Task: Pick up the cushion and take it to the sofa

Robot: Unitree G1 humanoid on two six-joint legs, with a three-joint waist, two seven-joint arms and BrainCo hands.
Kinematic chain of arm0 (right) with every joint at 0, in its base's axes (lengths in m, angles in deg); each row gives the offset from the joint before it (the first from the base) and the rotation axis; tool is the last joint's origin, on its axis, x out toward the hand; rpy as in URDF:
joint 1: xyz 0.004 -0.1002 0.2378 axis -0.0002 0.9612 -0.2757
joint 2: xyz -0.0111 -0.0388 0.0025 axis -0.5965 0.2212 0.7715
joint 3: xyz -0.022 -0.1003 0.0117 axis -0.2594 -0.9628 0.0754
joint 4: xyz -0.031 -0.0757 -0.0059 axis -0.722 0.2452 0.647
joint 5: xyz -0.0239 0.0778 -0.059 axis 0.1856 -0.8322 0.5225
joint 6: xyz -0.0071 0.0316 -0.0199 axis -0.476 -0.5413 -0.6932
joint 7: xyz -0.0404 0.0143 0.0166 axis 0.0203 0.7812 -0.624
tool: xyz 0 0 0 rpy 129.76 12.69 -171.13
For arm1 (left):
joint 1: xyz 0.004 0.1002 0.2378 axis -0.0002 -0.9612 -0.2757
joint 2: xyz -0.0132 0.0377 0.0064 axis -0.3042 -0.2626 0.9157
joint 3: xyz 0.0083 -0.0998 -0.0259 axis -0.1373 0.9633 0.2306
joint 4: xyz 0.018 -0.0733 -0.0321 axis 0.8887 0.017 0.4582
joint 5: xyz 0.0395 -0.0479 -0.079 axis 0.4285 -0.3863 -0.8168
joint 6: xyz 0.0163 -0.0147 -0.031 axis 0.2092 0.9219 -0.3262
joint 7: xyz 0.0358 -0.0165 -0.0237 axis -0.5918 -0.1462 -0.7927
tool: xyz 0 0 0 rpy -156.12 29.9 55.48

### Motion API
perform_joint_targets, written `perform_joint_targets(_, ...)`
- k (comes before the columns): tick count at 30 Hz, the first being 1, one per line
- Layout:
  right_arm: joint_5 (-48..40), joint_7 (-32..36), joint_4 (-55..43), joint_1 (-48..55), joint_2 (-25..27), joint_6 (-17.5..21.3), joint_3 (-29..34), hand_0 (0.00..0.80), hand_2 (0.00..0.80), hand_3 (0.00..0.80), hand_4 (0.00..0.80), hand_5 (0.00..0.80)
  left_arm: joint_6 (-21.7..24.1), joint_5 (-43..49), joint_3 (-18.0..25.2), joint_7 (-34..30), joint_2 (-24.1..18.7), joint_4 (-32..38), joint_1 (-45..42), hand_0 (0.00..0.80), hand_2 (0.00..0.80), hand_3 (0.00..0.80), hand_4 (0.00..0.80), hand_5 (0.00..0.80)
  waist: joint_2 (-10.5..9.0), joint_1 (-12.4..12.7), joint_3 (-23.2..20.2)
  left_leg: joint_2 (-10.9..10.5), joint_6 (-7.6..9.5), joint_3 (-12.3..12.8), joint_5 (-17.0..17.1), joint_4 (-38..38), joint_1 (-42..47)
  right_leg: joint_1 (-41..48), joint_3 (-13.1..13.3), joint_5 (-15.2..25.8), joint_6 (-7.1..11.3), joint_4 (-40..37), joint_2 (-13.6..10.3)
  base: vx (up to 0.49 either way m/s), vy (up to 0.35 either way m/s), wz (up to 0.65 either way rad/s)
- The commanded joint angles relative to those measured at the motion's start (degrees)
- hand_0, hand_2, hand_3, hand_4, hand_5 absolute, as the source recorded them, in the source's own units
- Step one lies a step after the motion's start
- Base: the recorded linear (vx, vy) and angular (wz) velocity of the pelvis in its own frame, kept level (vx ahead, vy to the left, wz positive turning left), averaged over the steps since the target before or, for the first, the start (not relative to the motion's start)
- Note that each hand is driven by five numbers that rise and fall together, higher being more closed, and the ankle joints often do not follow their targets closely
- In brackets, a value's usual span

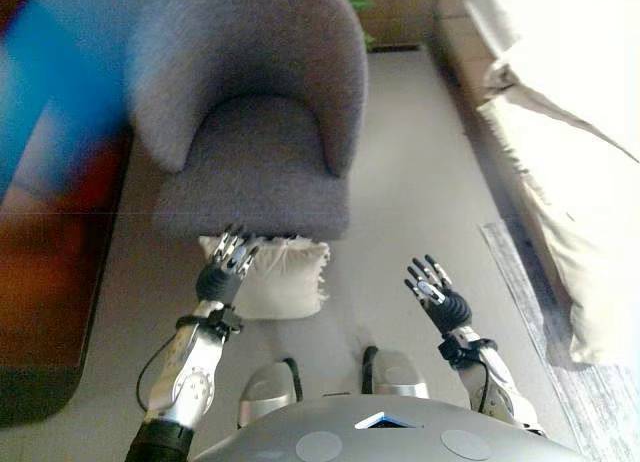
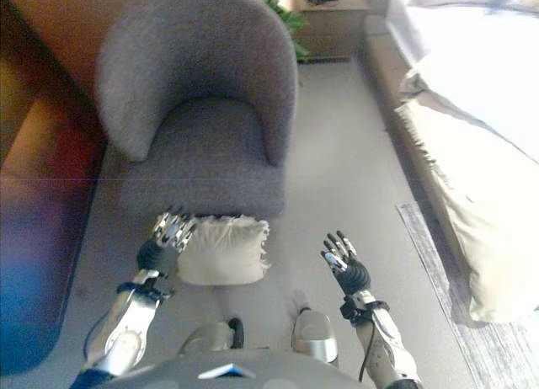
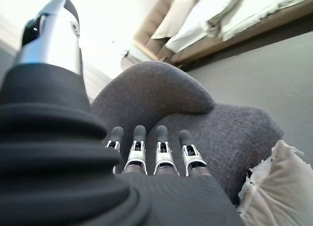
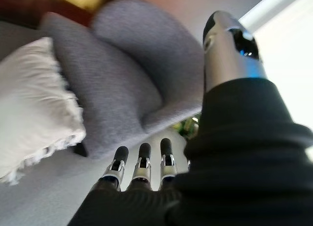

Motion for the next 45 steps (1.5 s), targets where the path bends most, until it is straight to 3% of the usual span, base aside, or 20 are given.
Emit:
perform_joint_targets(1, -1.1, 1.6, -5.1, -0.2, 3.0, 2.0, 1.4, 0.0, 0.0, 0.0, 0.0, 0.0, 4.0, -0.9, 0.1, -1.4, 1.1, 5.3, -0.4, 0.0, 0.0, 0.0, 0.0, 0.0, 1.47, -1.8, 0.2, 8.3, -3.05, -1.6, 13.6, -9.3, 6.2, -2.6, 2.0, 5.2, 0.87, -3.8, 1.8, 0.126, 0.3, -0.22)
perform_joint_targets(4, -2.0, 2.7, -6.0, 0.5, 4.5, 1.6, 1.7, 0.0, 0.0, 0.0, 0.0, 0.0, 4.5, -1.3, 0.1, -2.4, 0.9, 5.6, -0.8, 0.0, 0.0, 0.0, 0.0, 0.0, 2.73, -0.9, 0.5, 12.3, -5.93, -5.7, 19.4, -20.1, 5.6, -1.7, 4.4, 3.8, 2.1, -3.4, 1.0, 0.163, 0.321, 0.16)
perform_joint_targets(6, -1.6, 3.5, -5.0, 0.0, 4.7, 1.6, 1.5, 0.0, 0.0, 0.0, 0.0, 0.0, 4.8, -1.3, 0.2, -2.9, 1.6, 5.4, -1.1, 0.0, 0.0, 0.0, 0.0, 0.0, 3.21, -0.3, 0.8, 14.4, -7.19, -7.8, 20.9, -23.1, 5.5, -0.8, 5.8, 3.1, 3.1, -3.4, -0.5, 0.206, 0.37, 0.21)
perform_joint_targets(8, -0.6, 4.1, -4.5, -0.4, 4.3, 1.0, 1.6, 0.0, 0.0, 0.0, 0.0, 0.0, 4.5, -1.6, 0.9, -3.0, 2.2, 5.5, -1.6, 0.0, 0.0, 0.0, 0.0, 0.0, 3.65, -0.1, 0.7, 15.8, -8.14, -7.9, 19.2, -24.4, 5.9, 0.2, 6.7, 2.4, 4.98, -2.8, -3.3, 0.234, 0.442, -0.18)
perform_joint_targets(10, -0.1, 4.1, -4.4, -0.5, 4.0, 1.0, 1.6, 0.0, 0.0, 0.0, 0.0, 0.0, 4.1, -1.9, 1.2, -3.2, 2.2, 5.5, -1.7, 0.0, 0.0, 0.0, 0.0, 0.0, 3.69, 0.0, 0.6, 15.8, -8.4, -7.5, 17.3, -24.2, 6.3, 0.4, 7.2, 2.3, 6.24, -2.0, -5.0, 0.18, 0.454, -0.48)
perform_joint_targets(12, -0.3, 4.1, -4.5, -0.8, 3.2, 1.0, 1.5, 0.0, 0.0, 0.0, 0.0, 0.0, 3.9, -2.1, 1.6, -3.5, 1.9, 5.5, -1.7, 0.0, 0.0, 0.0, 0.0, 0.0, 3.08, 0.3, 0.8, 14.2, -8.36, -8.4, 12.9, -21.5, 5.4, 0.4, 8.3, 3.1, 8.74, -1.6, -8.1, 0.165, 0.525, -0.27)
perform_joint_targets(14, -1.1, 3.9, -5.1, -0.7, 2.2, 0.4, 2.1, 0.0, 0.0, 0.0, 0.0, 0.0, 3.3, -1.9, 2.2, -4.2, 0.8, 6.3, -1.6, 0.0, 0.0, 0.0, 0.0, 0.0, 1.86, 1.0, 1.1, 10.4, -6.62, -7.5, 5.9, -16.2, 3.7, 1.4, 7.9, 5.9, 10.47, -2.3, -12.8, 0.136, 0.581, -0.44)
perform_joint_targets(15, -1.2, 3.7, -5.3, -0.5, 1.9, 0.2, 2.2, 0.0, 0.0, 0.0, 0.0, 0.0, 3.3, -1.7, 2.3, -4.2, 0.5, 6.4, -1.6, 0.0, 0.0, 0.0, 0.0, 0.0, 1.66, 1.1, 1.0, 9.6, -6.25, -7.4, 5.1, -15.3, 3.3, 1.7, 7.7, 6.6, 10.57, -2.7, -13.7, 0.113, 0.552, -0.46)
perform_joint_targets(16, -1.4, 3.4, -5.6, -0.3, 1.3, -0.3, 2.4, 0.0, 0.0, 0.0, 0.0, 0.0, 4.0, -1.0, 2.1, -3.7, 0.0, 5.9, -1.3, 0.0, 0.0, 0.0, 0.0, 0.0, 1.21, 1.4, 1.0, 7.2, -5.13, -8.0, 2.7, -12.6, 2.3, 1.9, 7.5, 9.2, 10.26, -3.5, -15.4, 0.101, 0.475, -0.32)
perform_joint_targets(17, -3.1, 4.5, -5.8, -0.5, 0.5, -0.6, 2.0, 0.0, 0.0, 0.0, 0.0, 0.0, 4.4, -0.9, 2.8, -4.1, -1.2, 5.8, -0.7, 0.0, 0.0, 0.0, 0.0, 0.0, 0.73, 1.8, 1.5, 4.1, -3.65, -8.5, 0.8, -10.6, 1.8, 1.1, 8.5, 15.5, 10.3, -3.3, -17.5, 0.092, 0.496, -0.16)
perform_joint_targets(19, -3.9, 5.2, -4.7, -0.8, -1.5, 0.0, 1.1, 0.0, 0.0, 0.0, 0.0, 0.0, 4.8, 0.7, 4.1, -3.6, -2.3, 5.6, -0.5, 0.0, 0.0, 0.0, 0.0, 0.0, 0.76, 2.5, 1.8, 1.9, -1.85, -6.6, -0.4, -10.0, 1.7, 0.2, 7.9, 19.4, 10.22, -3.2, -18.9, 0.034, 0.393, -0.07)
perform_joint_targets(21, -3.3, 5.2, -3.4, -1.6, -3.6, 0.6, 0.3, 0.0, 0.0, 0.0, 0.0, 0.0, 4.4, 2.4, 5.3, -3.5, -2.7, 5.1, 0.2, 0.0, 0.0, 0.0, 0.0, 0.0, 1.01, 3.3, 1.6, 0.3, -0.54, -5.0, -0.5, -10.5, 1.6, -0.3, 6.4, 20.6, 9.77, -1.7, -19.4, 0.007, 0.331, -0.19)
perform_joint_targets(24, -0.6, 4.1, -4.1, -1.2, -4.6, 1.3, -0.1, 0.0, 0.0, 0.0, 0.0, 0.0, 3.4, 3.0, 6.6, -3.6, -2.9, 4.8, 0.5, 0.0, 0.0, 0.0, 0.0, 0.0, 1.42, 3.6, 0.6, -1.5, 0.96, -3.8, -0.2, -11.6, 1.3, -0.9, 4.7, 17.7, 8.24, 0.3, -16.1, 0.021, 0.306, -0.2)
perform_joint_targets(25, 0.2, 3.5, -4.7, -0.7, -4.4, 1.9, -0.3, 0.0, 0.0, 0.0, 0.0, 0.0, 2.9, 2.4, 6.8, -3.3, -2.9, 5.0, 0.3, 0.0, 0.0, 0.0, 0.0, 0.0, 1.28, 3.5, 0.3, -2.7, 1.86, -2.5, -0.2, -12.3, 1.8, -1.3, 2.7, 15.3, 7.57, 1.6, -12.6, 0.047, 0.228, -0.11)
perform_joint_targets(27, -0.1, 3.0, -5.4, -0.6, -4.0, 1.7, -0.5, 0.0, 0.0, 0.0, 0.0, 0.0, 3.0, 2.0, 6.7, -2.8, -2.8, 5.1, 0.2, 0.0, 0.0, 0.0, 0.0, 0.0, 0.89, 3.4, 0.2, -3.7, 2.58, -1.1, -0.1, -12.9, 2.1, -2.2, 0.8, 13.0, 7.03, 2.2, -8.8, 0.041, 0.144, -0.19)
perform_joint_targets(29, -0.2, 2.5, -5.8, -1.1, -3.5, 1.8, -0.9, 0.0, 0.0, 0.0, 0.0, 0.0, 3.3, 1.5, 5.7, -1.8, -2.8, 5.2, 0.8, 0.0, 0.0, 0.0, 0.0, 0.0, 0.19, 2.7, 0.5, -4.5, 2.89, -0.6, -0.3, -13.1, 2.4, -3.1, 0.9, 10.9, 6.65, -0.8, -4.7, 0.022, -0.012, -0.47)
perform_joint_targets(31, -0.6, 2.3, -4.5, -1.6, -2.9, 2.5, -0.8, 0.0, 0.0, 0.0, 0.0, 0.0, 3.7, 1.3, 4.5, -1.7, -2.5, 4.7, 2.1, 0.0, 0.0, 0.0, 0.0, 0.0, -0.17, 2.2, 0.3, -4.8, 2.83, -1.6, 0.0, -13.0, 2.0, -1.5, 2.5, 9.1, 6.27, -6.0, -2.2, 0.037, -0.074, -0.18)
perform_joint_targets(35, -1.5, 2.3, -2.9, -3.2, -2.1, 2.5, -0.1, 0.0, 0.0, 0.0, 0.0, 0.0, 3.4, 1.6, 3.4, -1.9, -1.2, 6.2, 1.3, 0.0, 0.0, 0.0, 0.0, 0.0, -0.79, 3.0, -0.4, -4.4, 2.19, -0.9, 0.7, -14.4, 3.4, 1.2, 0.2, 9.2, 6.38, -10.0, -0.5, 0.056, -0.065, 0.22)
perform_joint_targets(42, -1.6, 2.9, -3.0, -2.9, -1.2, 1.2, -0.1, 0.0, 0.0, 0.0, 0.0, 0.0, 5.1, 1.8, 2.8, -0.9, -1.1, 7.2, -0.3, 0.0, 0.0, 0.0, 0.0, 0.0, -1.77, 3.3, -1.8, -2.9, 1.25, -0.6, 0.5, -14.4, 4.7, 4.9, 0.8, 7.3, 4.59, -12.7, 2.3, 0.069, -0.099, -0.07)
perform_joint_targets(45, -2.4, 2.7, -2.7, -3.3, -0.7, 1.5, 0.0, 0.0, 0.0, 0.0, 0.0, 0.0, 5.7, 1.5, 2.5, -0.9, -0.8, 6.7, 0.0, 0.0, 0.0, 0.0, 0.0, 0.0, -2.38, 3.3, -1.4, -1.6, 0.56, -1.2, 0.0, -10.7, 3.6, 4.9, 1.3, 6.1, 3.3, -11.7, 3.2, 0.024, -0.177, 0.02)
